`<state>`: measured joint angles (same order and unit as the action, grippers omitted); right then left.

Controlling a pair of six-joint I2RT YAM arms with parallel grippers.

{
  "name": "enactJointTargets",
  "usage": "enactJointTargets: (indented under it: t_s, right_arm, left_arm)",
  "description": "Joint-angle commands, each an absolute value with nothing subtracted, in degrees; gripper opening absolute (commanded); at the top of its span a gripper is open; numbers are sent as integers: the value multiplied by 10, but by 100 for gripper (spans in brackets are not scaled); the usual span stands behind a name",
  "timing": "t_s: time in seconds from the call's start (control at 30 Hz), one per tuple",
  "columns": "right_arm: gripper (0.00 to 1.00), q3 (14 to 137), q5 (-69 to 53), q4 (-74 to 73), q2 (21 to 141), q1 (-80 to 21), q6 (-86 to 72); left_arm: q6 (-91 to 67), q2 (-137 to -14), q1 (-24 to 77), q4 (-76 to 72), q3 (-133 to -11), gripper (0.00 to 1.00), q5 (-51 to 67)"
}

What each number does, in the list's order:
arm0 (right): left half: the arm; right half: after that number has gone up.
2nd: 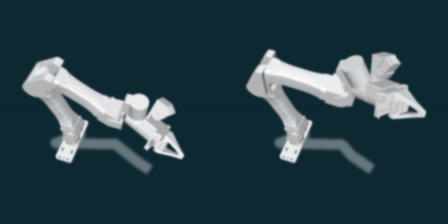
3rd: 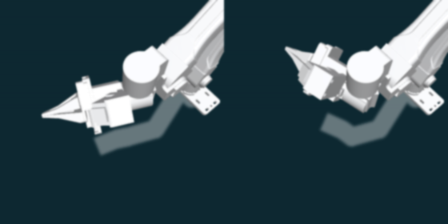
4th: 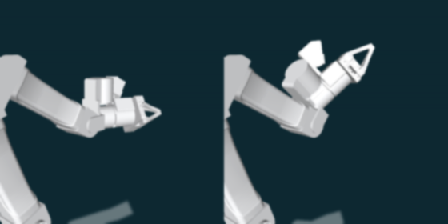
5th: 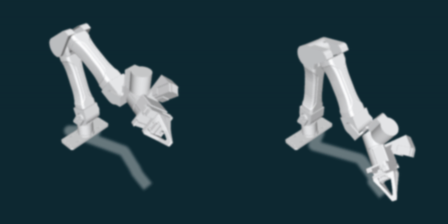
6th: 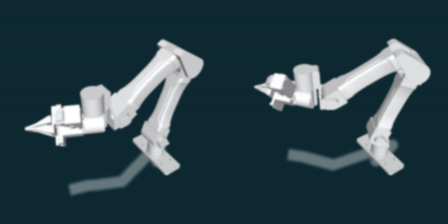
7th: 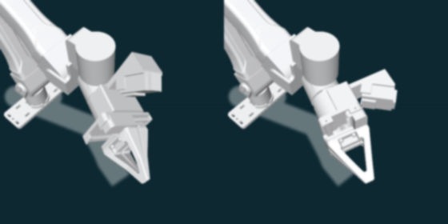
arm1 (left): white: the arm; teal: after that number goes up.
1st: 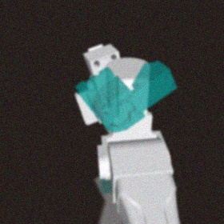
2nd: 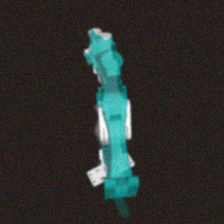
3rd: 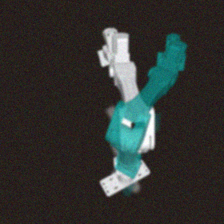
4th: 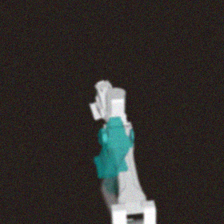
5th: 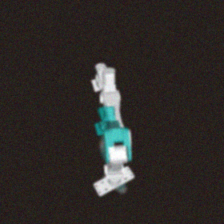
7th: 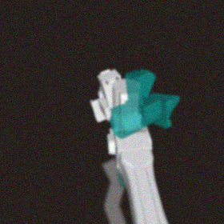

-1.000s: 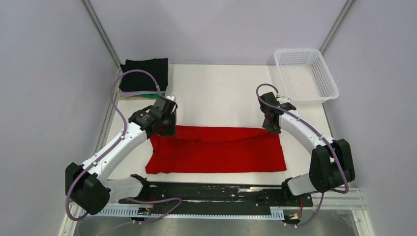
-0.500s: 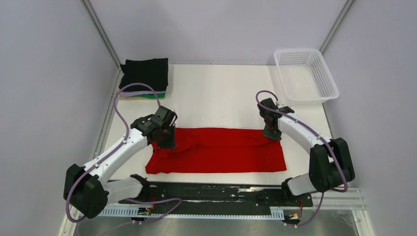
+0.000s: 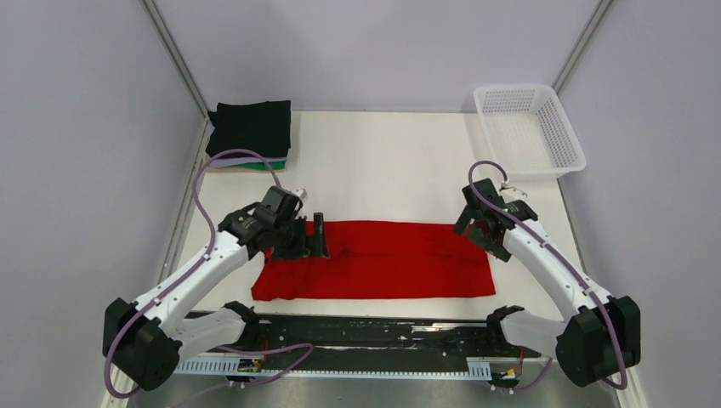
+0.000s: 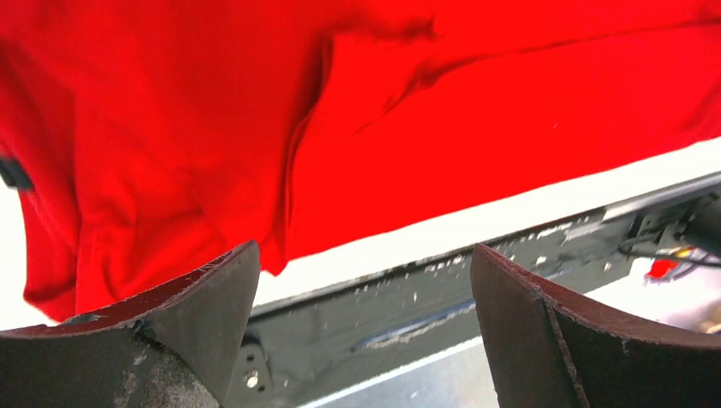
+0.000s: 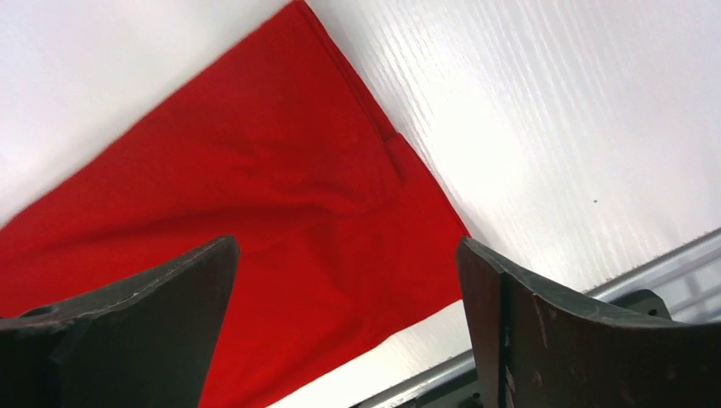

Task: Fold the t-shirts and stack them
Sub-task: Fold the other side of the tshirt into a rectangle

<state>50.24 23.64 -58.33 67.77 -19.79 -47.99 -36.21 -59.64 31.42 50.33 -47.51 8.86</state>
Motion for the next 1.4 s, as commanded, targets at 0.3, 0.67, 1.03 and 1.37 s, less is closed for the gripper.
enactJointTargets:
  t_s: [0.3,0.67,1.03,1.37]
  right_arm:
    - [100,479,220,-481,619,-195,-448]
    - [100,466,227,-480,608,-193,-448]
    - [100,453,221,-475,617,-192,-435]
    - [100,449,204,-460,619,-192,-424]
  left_arm:
    - [-334,-866,310,292,-529,100,97]
    - [-336,-813,347,275,-466,100,136]
    - [-343,-804,434,341,-510,100,68]
    - [-330,-855,541,352,-549,100,44]
